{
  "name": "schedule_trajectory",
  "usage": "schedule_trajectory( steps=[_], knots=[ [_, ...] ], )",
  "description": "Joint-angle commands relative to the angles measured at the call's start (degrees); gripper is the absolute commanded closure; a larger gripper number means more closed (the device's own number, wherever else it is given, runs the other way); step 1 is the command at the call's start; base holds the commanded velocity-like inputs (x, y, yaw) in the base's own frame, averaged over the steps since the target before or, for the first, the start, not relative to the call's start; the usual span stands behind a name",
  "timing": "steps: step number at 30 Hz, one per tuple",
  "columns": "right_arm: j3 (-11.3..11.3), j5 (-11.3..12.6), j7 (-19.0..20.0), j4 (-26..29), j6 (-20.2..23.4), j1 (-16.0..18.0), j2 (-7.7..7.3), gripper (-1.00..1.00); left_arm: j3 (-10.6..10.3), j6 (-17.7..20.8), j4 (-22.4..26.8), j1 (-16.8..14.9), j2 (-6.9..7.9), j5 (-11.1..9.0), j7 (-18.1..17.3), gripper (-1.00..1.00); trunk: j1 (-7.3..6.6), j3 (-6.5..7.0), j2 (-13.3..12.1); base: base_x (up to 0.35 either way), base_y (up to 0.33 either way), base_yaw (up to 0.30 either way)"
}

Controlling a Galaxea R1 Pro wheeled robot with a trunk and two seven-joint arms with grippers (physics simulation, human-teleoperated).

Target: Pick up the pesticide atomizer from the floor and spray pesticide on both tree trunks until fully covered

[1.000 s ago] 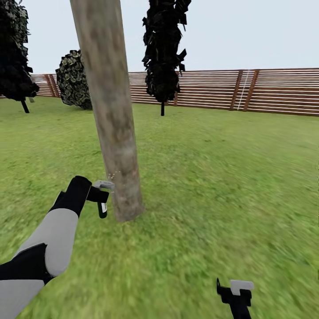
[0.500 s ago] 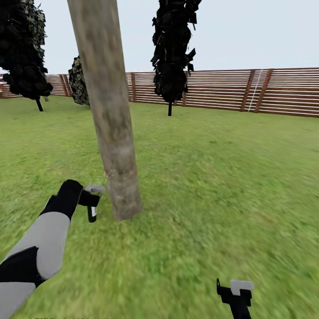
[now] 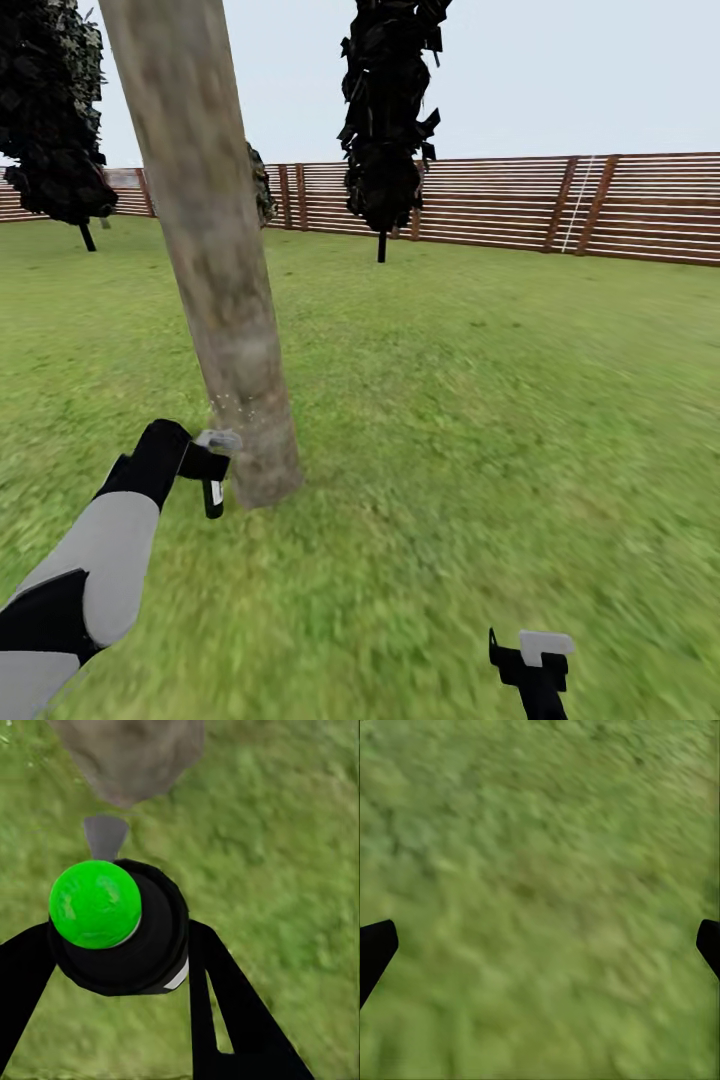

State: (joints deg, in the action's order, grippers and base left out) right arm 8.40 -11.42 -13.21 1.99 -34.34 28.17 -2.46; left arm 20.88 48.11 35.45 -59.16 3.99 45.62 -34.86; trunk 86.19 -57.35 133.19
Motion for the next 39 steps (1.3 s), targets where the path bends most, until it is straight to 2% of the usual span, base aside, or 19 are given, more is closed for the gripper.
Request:
schedule_trajectory(
  steps=[1,2,3,5,8,10,12,14,15,16,19,20,24,25,27,28,31,34,39],
  knots=[
    [0.39,-0.62,-0.23,-0.06,-0.13,0.04,0.00,-1.00,0.26,-0.33,0.09,0.45,2.57,1.46,-0.56,1.00,0.00,-0.05,0.02,0.044,-0.034,0.000],
    [0.39,-0.62,-0.23,-0.07,-0.13,0.04,0.00,-1.00,0.28,-0.39,0.12,1.09,4.03,1.39,-0.60,1.00,0.00,-0.05,0.02,0.023,-0.017,0.000],
    [0.39,-0.62,-0.23,-0.07,-0.13,0.04,0.00,-1.00,0.26,-0.45,0.11,1.51,4.69,1.36,-0.64,1.00,0.00,-0.05,0.02,0.014,-0.011,0.000],
    [0.39,-0.62,-0.23,-0.07,-0.11,0.04,-0.01,-1.00,-0.06,-0.66,0.05,3.88,5.17,1.25,-0.72,1.00,0.00,-0.05,0.02,0.005,-0.004,0.000],
    [0.39,-0.62,-0.23,-0.11,-0.11,0.04,-0.07,-1.00,-0.12,-0.75,-0.01,5.30,2.84,1.16,-0.73,1.00,0.00,-0.05,0.02,0.000,0.000,0.000],
    [0.39,-0.62,-0.23,-0.14,-0.11,0.04,-0.08,-1.00,-0.08,-0.88,0.00,5.77,0.32,1.16,-0.73,1.00,0.00,-0.05,0.02,0.000,0.000,0.000],
    [0.39,-0.62,-0.23,-0.13,-0.11,0.02,-0.08,-1.00,0.09,-0.90,0.08,5.84,0.00,1.15,-0.73,1.00,0.00,-0.05,0.02,0.000,0.000,0.000],
    [0.39,-0.62,-0.23,-0.14,-0.13,0.02,-0.08,-1.00,0.23,-0.93,0.23,5.87,0.94,1.27,-0.78,1.00,0.00,-0.05,0.02,0.000,0.000,0.000],
    [0.39,-0.62,-0.23,-0.15,-0.12,0.03,-0.08,-1.00,0.22,-0.92,0.39,5.89,3.07,1.26,-0.76,1.00,0.00,-0.05,0.02,0.000,0.000,0.000],
    [0.39,-0.62,-0.23,-0.15,-0.12,0.02,-0.08,-1.00,0.22,-0.92,0.43,5.89,3.77,1.28,-0.75,1.00,0.00,-0.05,0.02,0.000,0.000,0.000],
    [0.39,-0.62,-0.23,-0.13,-0.18,-0.15,-0.07,-1.00,0.23,-0.91,0.20,6.43,4.54,1.25,-0.68,1.00,0.00,-0.05,0.02,0.000,0.000,0.000],
    [0.39,-0.62,-0.23,-0.14,-0.16,-0.19,-0.06,-1.00,0.23,-0.91,0.09,7.31,3.77,1.14,-0.62,1.00,0.00,-0.05,0.02,0.000,0.000,0.000],
    [0.39,-0.62,-0.23,-0.08,-0.23,-0.29,-0.08,-1.00,0.29,-0.98,0.07,8.51,-1.53,1.25,-0.52,1.00,0.00,-0.05,0.02,0.000,0.000,0.000],
    [0.39,-0.62,-0.23,-0.07,-0.23,-0.34,-0.13,-1.00,0.32,-0.99,0.06,8.61,-1.97,1.28,-0.50,1.00,0.00,-0.05,0.02,0.000,0.000,0.000],
    [0.39,-0.62,-0.23,-0.07,-0.25,-0.58,-0.16,-1.00,2.05,-1.00,0.14,8.76,-0.92,1.31,0.34,1.00,0.00,-0.05,0.02,0.000,0.000,0.000],
    [0.39,-0.62,-0.23,-0.06,-0.25,-0.68,-0.17,-1.00,3.75,-1.00,0.17,8.92,0.71,1.31,1.32,1.00,0.00,-0.05,0.02,0.000,0.000,0.000],
    [0.39,-0.62,-0.23,-0.06,-0.24,-0.74,-0.17,-1.00,5.20,-1.00,0.15,9.22,2.67,1.31,2.11,1.00,0.00,-0.05,0.02,0.000,0.000,0.000],
    [0.39,-0.62,-0.23,-0.06,-0.23,-0.75,-0.17,-1.00,5.31,-1.00,0.49,10.58,2.28,1.23,2.37,1.00,0.00,-0.05,0.02,0.180,0.000,0.000],
    [0.39,-0.62,-0.23,-0.06,-0.20,-0.75,-0.17,-1.00,5.53,-1.00,0.17,11.60,0.57,1.09,2.43,1.00,0.00,-0.05,0.02,0.322,0.000,0.000]
  ],
)
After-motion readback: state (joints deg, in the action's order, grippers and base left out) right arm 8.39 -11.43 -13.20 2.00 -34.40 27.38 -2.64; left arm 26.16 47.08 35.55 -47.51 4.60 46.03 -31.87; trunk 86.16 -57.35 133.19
